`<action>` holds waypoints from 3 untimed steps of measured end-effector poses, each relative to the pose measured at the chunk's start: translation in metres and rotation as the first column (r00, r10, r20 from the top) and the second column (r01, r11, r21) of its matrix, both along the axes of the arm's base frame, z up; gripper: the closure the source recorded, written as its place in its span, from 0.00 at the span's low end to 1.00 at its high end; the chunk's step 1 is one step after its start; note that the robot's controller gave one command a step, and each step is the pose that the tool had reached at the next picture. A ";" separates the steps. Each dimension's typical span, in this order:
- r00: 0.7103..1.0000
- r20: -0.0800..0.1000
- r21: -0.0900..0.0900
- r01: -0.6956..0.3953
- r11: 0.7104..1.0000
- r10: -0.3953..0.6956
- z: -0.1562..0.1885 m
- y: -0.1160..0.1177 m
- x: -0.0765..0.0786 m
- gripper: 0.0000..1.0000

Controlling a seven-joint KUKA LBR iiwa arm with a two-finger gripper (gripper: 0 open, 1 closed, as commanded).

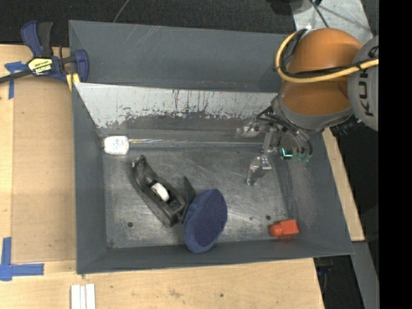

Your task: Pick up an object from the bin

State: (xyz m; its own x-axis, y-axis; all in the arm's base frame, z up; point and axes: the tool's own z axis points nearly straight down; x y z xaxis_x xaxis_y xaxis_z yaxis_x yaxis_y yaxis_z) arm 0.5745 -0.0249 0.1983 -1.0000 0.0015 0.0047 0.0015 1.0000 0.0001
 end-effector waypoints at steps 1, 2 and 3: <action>0.984 0.002 0.003 -0.179 0.984 0.179 -0.033 0.088 -0.068 0.00; 0.917 0.003 0.005 -0.398 0.917 0.398 -0.122 0.076 -0.033 0.00; 0.917 -0.003 0.001 -0.399 0.917 0.399 -0.119 0.074 -0.033 1.00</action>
Offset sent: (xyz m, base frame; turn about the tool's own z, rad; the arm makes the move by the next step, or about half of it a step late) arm -0.0667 0.0843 -0.0317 -0.1726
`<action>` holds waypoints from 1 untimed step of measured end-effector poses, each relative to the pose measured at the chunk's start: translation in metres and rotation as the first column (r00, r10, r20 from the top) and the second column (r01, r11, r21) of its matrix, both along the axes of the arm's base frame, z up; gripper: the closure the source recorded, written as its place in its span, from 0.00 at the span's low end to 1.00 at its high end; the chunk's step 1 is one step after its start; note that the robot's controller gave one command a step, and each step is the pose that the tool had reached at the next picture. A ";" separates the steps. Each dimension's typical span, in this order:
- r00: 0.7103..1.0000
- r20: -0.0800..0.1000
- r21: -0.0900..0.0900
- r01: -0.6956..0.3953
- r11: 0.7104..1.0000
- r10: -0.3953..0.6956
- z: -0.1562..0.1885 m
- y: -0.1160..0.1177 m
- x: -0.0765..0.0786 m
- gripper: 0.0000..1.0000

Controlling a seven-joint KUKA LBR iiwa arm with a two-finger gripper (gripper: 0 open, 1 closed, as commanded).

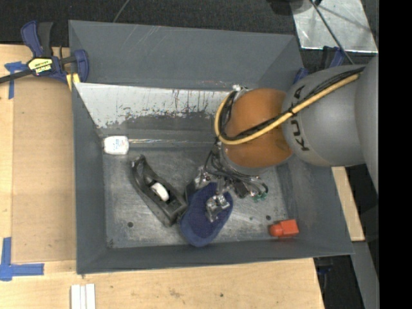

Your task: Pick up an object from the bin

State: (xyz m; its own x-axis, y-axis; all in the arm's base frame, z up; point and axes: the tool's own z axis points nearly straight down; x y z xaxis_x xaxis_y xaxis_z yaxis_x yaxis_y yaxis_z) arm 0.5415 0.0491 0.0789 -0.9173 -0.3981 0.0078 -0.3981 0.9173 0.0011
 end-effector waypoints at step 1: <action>1.000 0.018 0.003 0.013 1.000 -0.013 0.125 0.011 0.008 1.00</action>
Offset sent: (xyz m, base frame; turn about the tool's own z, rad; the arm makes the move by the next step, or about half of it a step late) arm 0.0061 0.0119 0.1207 0.0125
